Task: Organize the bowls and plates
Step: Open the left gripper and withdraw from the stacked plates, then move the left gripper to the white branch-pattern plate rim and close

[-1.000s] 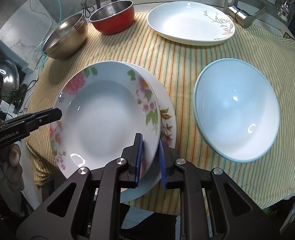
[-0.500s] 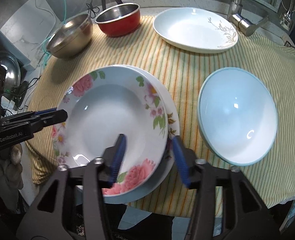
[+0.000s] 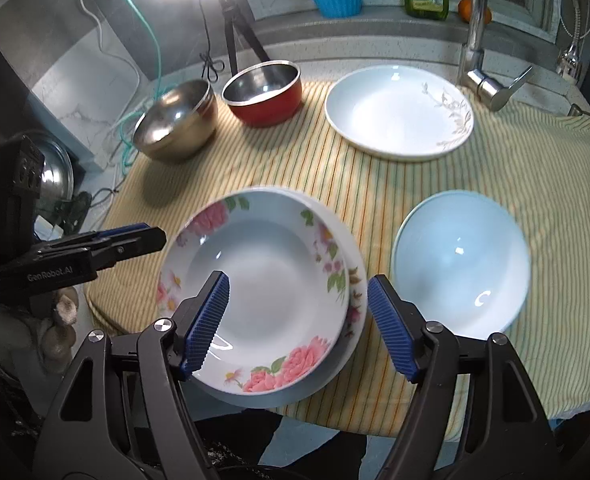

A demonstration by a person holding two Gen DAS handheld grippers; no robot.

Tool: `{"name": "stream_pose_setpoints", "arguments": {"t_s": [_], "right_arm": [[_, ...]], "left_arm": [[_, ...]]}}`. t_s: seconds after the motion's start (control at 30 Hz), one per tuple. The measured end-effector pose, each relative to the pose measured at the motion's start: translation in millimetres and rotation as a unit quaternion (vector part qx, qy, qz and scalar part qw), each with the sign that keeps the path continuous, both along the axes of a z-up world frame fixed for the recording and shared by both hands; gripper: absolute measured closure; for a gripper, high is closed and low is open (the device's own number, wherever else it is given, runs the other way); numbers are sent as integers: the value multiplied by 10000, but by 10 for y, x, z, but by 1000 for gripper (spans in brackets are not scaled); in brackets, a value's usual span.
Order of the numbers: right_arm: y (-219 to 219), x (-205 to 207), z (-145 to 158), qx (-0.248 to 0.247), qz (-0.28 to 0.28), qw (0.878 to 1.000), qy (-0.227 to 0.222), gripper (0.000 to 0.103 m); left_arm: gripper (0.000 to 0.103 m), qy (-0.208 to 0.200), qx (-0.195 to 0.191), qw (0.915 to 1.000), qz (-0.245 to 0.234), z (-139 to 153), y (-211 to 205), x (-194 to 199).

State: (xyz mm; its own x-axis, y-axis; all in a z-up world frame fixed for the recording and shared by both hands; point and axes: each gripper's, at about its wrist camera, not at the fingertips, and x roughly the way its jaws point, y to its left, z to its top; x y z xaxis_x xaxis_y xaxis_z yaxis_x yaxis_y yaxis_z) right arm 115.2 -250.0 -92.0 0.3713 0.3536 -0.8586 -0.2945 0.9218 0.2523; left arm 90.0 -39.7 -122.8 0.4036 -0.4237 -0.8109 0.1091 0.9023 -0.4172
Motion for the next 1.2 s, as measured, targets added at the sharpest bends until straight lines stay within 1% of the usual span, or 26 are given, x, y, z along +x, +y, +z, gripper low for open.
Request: {"name": "stream_pose_setpoints", "arguments": {"t_s": [0.03, 0.07, 0.13, 0.43, 0.5, 0.63, 0.87, 0.9, 1.0, 1.17, 1.2], "right_arm": [[-41, 15, 49, 56, -24, 10000, -43, 21], [-86, 29, 94, 109, -49, 9999, -95, 20], [-171, 52, 168, 115, -139, 9996, -212, 19], [-719, 261, 330, 86, -423, 9980, -462, 19], [-903, 348, 324, 82, -571, 9972, -477, 19], [-1225, 519, 298, 252, -768, 9959, -410, 19], [-1627, 913, 196, 437, -793, 9955, -278, 20], [-1675, 980, 170, 449, -801, 9954, -265, 22], [-1774, 1178, 75, 471, -763, 9959, -145, 37], [-1818, 1493, -79, 521, -614, 9968, 10, 41], [-1808, 1532, -102, 535, -573, 9969, 30, 45]], "left_arm": [[54, -47, -33, 10000, 12, 25, -14, 11], [54, -84, -77, 9999, 35, 45, -18, 20], [54, -181, -191, 9996, 101, 79, -25, 36], [54, -274, -279, 9992, 110, 133, -248, 214], [54, -299, -289, 9991, 121, 140, -318, 272], [54, -338, -342, 9987, 166, 139, -444, 399], [54, -379, -412, 9979, 339, 107, -645, 689], [54, -375, -425, 9977, 374, 97, -672, 748], [56, -319, -455, 9974, 463, 46, -716, 894], [57, -187, -420, 9972, 584, -81, -802, 1098], [57, -164, -390, 9973, 595, -108, -826, 1149]]}}
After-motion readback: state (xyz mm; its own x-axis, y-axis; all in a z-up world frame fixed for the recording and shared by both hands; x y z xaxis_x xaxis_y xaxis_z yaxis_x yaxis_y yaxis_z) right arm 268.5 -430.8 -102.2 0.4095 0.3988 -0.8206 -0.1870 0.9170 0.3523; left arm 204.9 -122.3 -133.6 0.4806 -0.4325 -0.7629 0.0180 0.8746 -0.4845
